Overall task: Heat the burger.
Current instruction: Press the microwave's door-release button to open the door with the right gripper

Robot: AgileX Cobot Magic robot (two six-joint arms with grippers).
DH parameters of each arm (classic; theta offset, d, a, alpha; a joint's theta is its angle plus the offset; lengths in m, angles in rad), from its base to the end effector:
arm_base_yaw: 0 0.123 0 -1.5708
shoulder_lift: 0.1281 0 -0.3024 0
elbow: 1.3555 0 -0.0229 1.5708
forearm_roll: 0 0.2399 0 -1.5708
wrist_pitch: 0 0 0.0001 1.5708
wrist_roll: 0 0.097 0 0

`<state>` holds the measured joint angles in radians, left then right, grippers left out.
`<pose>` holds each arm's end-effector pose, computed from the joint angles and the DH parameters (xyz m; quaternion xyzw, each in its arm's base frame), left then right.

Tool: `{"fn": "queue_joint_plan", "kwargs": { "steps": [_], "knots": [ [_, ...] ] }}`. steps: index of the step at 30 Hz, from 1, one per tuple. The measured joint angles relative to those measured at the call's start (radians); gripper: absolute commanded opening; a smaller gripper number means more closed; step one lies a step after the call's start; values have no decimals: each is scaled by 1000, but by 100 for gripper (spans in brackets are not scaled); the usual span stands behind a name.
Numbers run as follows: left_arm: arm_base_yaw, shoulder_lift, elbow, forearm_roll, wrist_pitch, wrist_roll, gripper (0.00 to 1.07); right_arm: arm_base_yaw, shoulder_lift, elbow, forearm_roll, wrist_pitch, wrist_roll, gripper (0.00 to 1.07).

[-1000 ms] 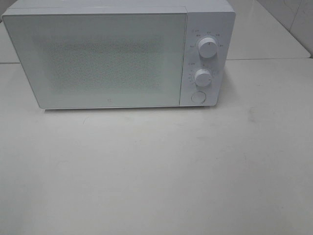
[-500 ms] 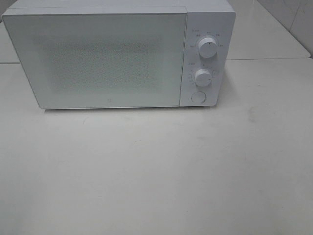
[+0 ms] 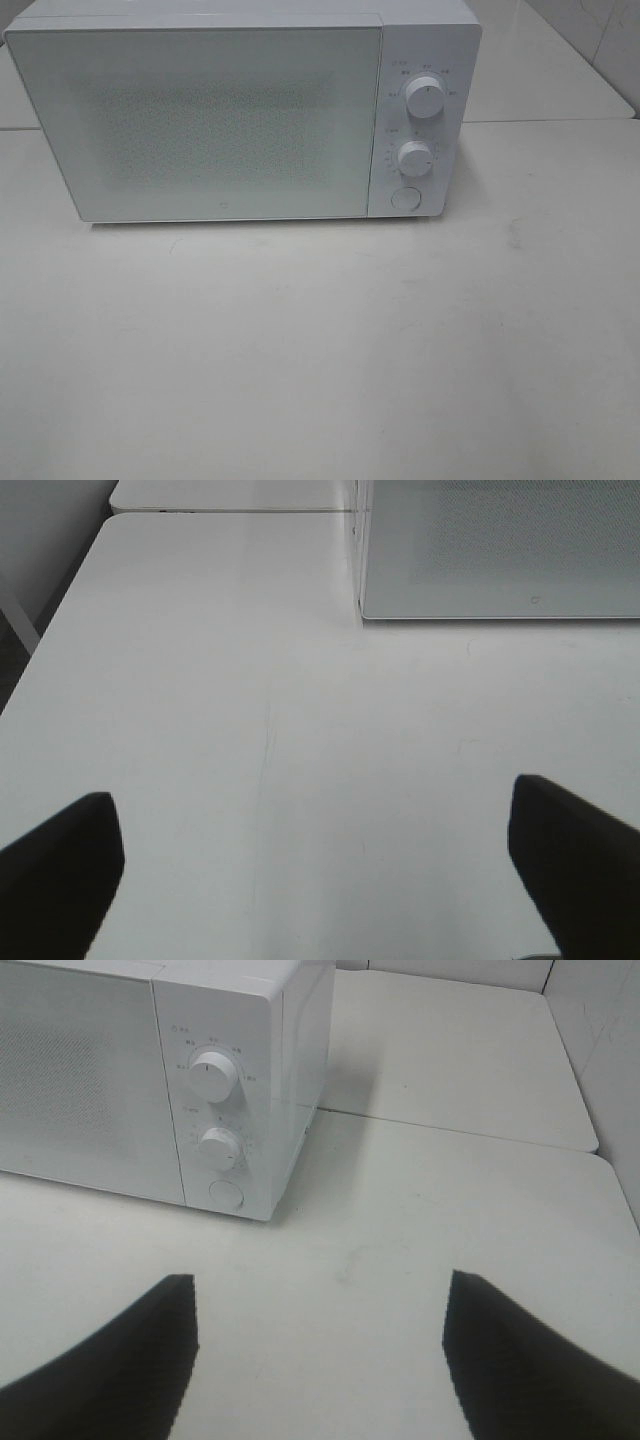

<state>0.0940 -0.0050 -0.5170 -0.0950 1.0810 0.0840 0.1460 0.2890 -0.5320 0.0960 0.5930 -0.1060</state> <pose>-0.0294 -0.0109 0.2723 -0.0014 0.8518 -0.0008 0.5238 0.0355 0.0105 0.3199 -0.0845 0.7884 0.0576 0.6066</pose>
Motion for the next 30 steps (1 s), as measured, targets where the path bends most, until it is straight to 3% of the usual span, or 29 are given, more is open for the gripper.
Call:
{"fn": "queue_joint_plan", "kwargs": {
  "steps": [13, 23, 27, 30],
  "knots": [
    [0, 0, 0, 0, 0, 0, 98, 0, 362, 0, 1, -408, 39, 71],
    [0, 0, 0, 0, 0, 0, 98, 0, 566, 1, 1, -593, 43, 71],
    [0, 0, 0, 0, 0, 0, 98, 0, 660, 62, 1, -830, 43, 71],
    [0, 0, 0, 0, 0, 0, 98, 0, 675, 82, 1, -890, 43, 71]
  ]
}}
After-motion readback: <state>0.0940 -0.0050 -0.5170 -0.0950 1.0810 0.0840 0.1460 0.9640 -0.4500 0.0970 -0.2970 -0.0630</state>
